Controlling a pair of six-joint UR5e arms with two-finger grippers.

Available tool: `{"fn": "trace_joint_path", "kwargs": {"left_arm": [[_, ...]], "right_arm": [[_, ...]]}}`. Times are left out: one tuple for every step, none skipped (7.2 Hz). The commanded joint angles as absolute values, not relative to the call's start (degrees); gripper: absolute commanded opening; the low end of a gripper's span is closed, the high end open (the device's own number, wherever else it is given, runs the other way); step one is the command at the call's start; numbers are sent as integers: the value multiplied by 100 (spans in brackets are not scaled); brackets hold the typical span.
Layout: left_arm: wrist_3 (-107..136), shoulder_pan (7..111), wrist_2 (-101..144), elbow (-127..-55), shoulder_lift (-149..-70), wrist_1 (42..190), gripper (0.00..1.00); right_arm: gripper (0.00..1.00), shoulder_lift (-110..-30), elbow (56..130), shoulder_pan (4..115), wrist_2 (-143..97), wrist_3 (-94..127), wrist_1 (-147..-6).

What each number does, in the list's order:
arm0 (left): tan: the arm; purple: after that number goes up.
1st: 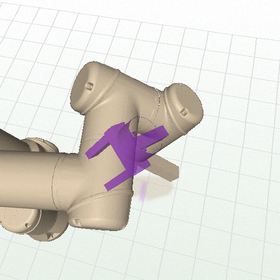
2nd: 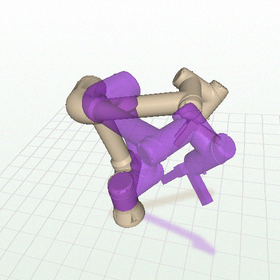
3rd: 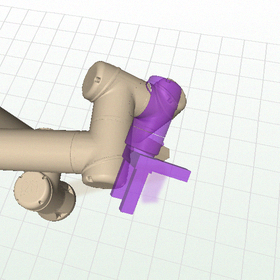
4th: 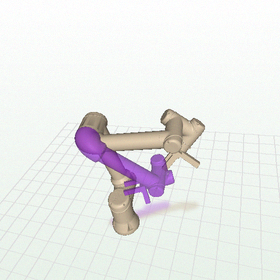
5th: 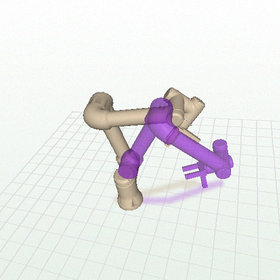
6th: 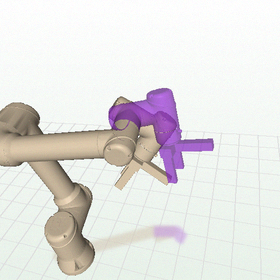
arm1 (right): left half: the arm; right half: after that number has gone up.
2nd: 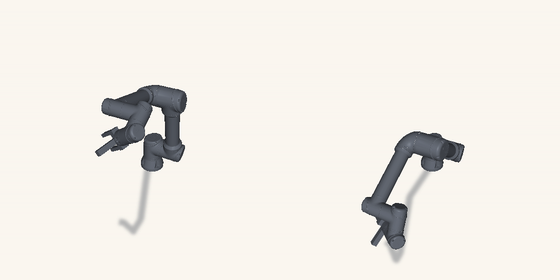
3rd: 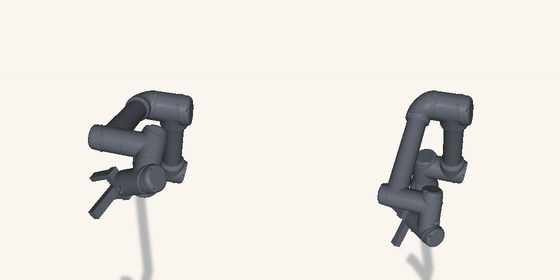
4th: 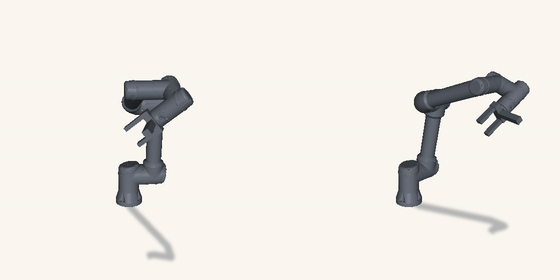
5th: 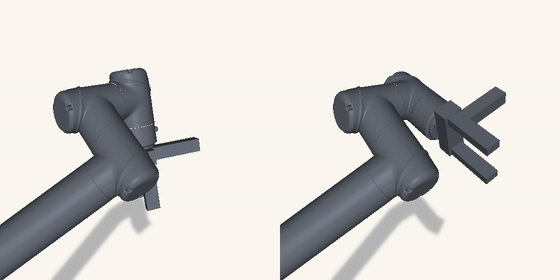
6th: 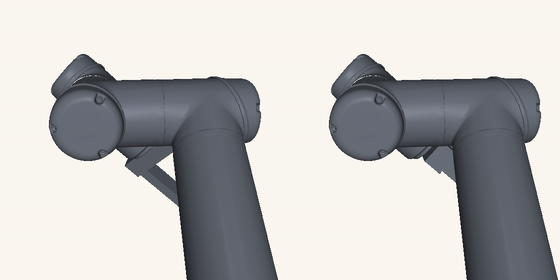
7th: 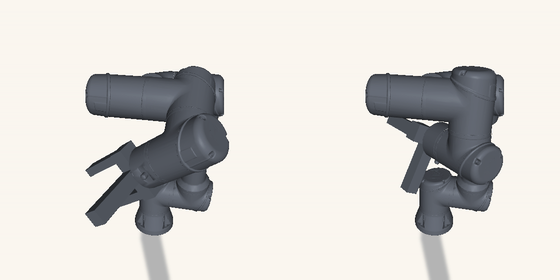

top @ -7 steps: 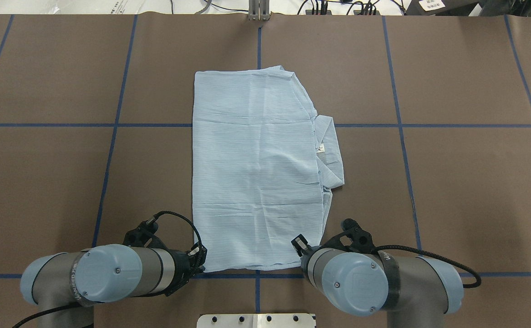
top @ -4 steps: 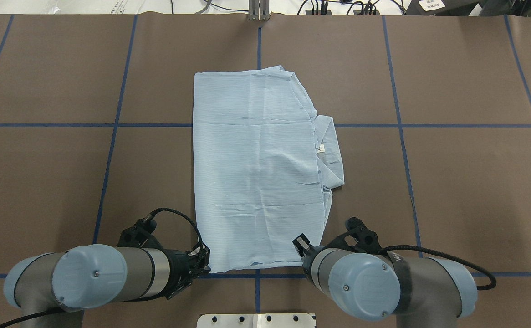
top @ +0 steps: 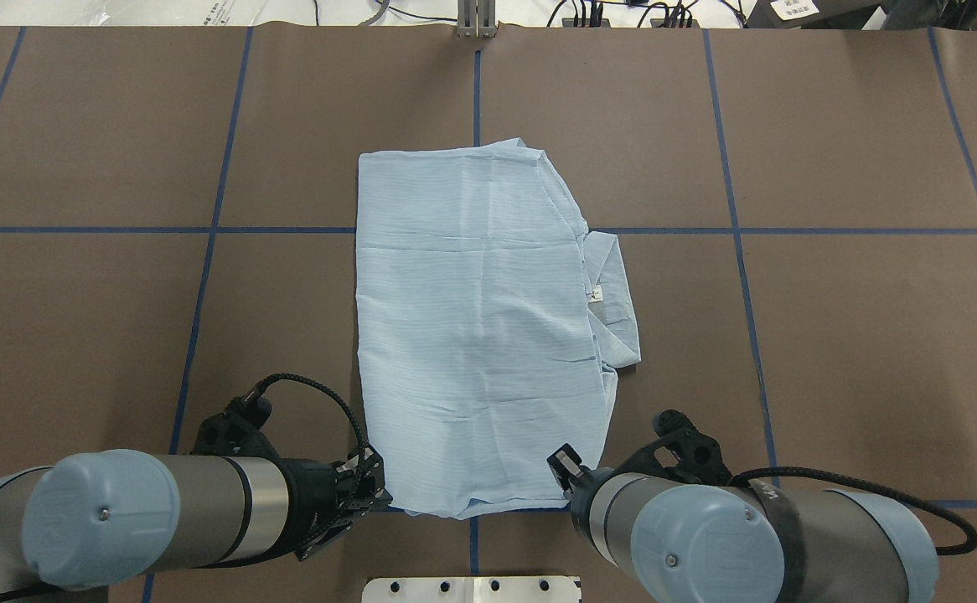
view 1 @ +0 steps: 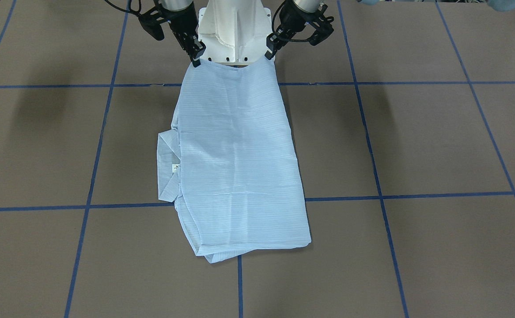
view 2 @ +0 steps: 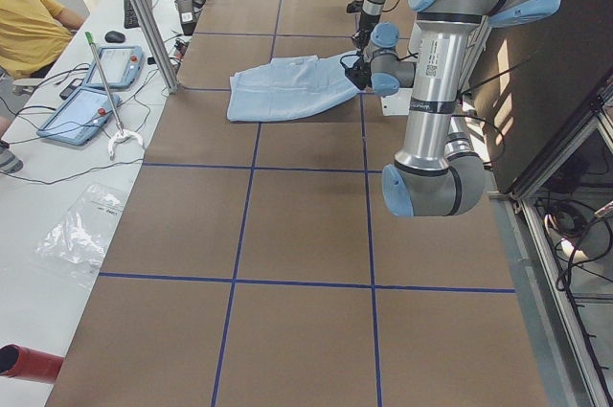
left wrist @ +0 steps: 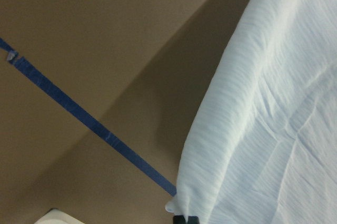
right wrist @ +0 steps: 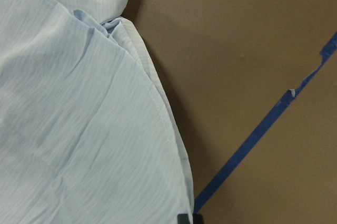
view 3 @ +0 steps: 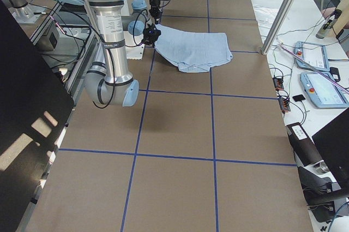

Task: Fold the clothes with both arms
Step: 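Lift the near edge with both grippers and fold it toward the far edge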

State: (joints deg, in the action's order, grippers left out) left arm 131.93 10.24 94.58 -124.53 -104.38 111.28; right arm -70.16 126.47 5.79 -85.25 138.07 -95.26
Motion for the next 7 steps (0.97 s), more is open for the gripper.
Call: {"fn": "trace_joint_path", "kwargs": {"left_arm": [[13227,1011,9475,-12752,-10433,10865,0],[13228,1011,9483,-12823,-10433,10759,0],[13228,1019,9492,-12858,-10424,10749,0],[13149,1133,9492,-12884,-10459,10749,0],[13105,1464,9501,-12841,-10485,10749,0],[12870,1798,9527,-12832,-10564,10749,0],[12415,2141,9684,-12762,-10651,10732,0]], "right_arm": [[0,-7022,12946,475,-8525,13808,-9817],[0,-7022,12972,466,-8517,13808,-9817],[0,-6988,12981,553,-8508,13808,-9817],[0,-6953,12964,841,-8543,13729,-9817],[0,-6848,12929,1131,-8595,13650,-9817],[0,-6673,12877,1499,-8639,13354,-9809],[0,-6601,12711,1877,-8909,13046,-9800]]}}
